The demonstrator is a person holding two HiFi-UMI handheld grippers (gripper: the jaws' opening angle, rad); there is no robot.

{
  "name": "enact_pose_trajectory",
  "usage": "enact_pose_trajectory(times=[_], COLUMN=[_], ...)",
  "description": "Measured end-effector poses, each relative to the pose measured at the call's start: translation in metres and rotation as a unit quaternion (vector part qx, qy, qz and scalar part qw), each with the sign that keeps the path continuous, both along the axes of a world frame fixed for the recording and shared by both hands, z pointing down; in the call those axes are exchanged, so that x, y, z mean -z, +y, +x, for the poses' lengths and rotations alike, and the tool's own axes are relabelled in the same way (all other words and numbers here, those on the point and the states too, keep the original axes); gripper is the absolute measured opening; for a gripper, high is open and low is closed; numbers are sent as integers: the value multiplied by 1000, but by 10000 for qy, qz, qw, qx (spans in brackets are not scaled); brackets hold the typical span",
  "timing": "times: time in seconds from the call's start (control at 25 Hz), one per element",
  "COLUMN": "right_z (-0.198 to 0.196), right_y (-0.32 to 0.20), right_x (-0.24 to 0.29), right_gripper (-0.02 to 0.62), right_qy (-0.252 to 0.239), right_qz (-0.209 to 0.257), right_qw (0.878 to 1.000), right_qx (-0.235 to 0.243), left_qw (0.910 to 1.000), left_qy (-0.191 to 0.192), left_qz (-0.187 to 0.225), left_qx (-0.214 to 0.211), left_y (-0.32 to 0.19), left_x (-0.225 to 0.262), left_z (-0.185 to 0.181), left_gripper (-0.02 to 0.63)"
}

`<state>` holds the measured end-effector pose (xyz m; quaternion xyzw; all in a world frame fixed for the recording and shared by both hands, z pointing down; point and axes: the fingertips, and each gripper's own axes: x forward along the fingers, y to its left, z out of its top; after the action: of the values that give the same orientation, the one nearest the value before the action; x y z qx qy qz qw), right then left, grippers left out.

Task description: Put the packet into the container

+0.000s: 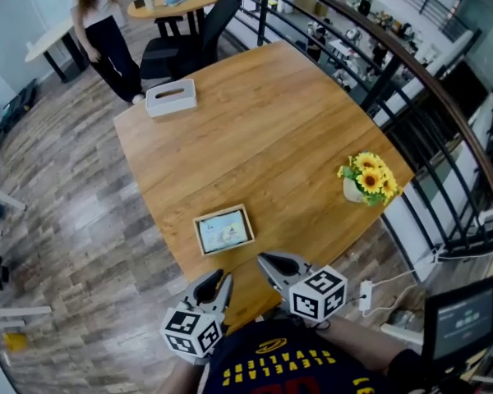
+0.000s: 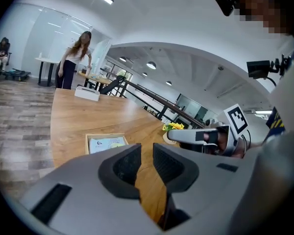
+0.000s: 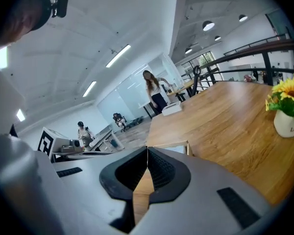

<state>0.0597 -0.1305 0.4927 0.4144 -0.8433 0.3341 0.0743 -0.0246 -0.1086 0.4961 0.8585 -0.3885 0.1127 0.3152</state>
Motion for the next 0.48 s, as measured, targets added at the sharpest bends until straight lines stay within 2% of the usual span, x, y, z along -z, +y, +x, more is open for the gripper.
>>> enact_pose_trajectory(times=[0.16, 0.36, 0.48], right_z=[-4, -11, -11], right_y=[7, 9, 15], right_x=[25, 53, 68], right_gripper=[11, 11, 11], right_qy=[268, 257, 296], right_qz=[446, 841, 972], right_qw=[9985, 9955, 9940], right_qx=[169, 365, 399], left_qw=[9996, 9987, 9986], left_qy=[197, 246, 279], left_qz=[185, 442, 451], left_qx=[73, 10, -43], left_y=[2, 1, 4], left_x=[28, 54, 64], left_z=[3, 15, 23], left_gripper=[75, 75, 75])
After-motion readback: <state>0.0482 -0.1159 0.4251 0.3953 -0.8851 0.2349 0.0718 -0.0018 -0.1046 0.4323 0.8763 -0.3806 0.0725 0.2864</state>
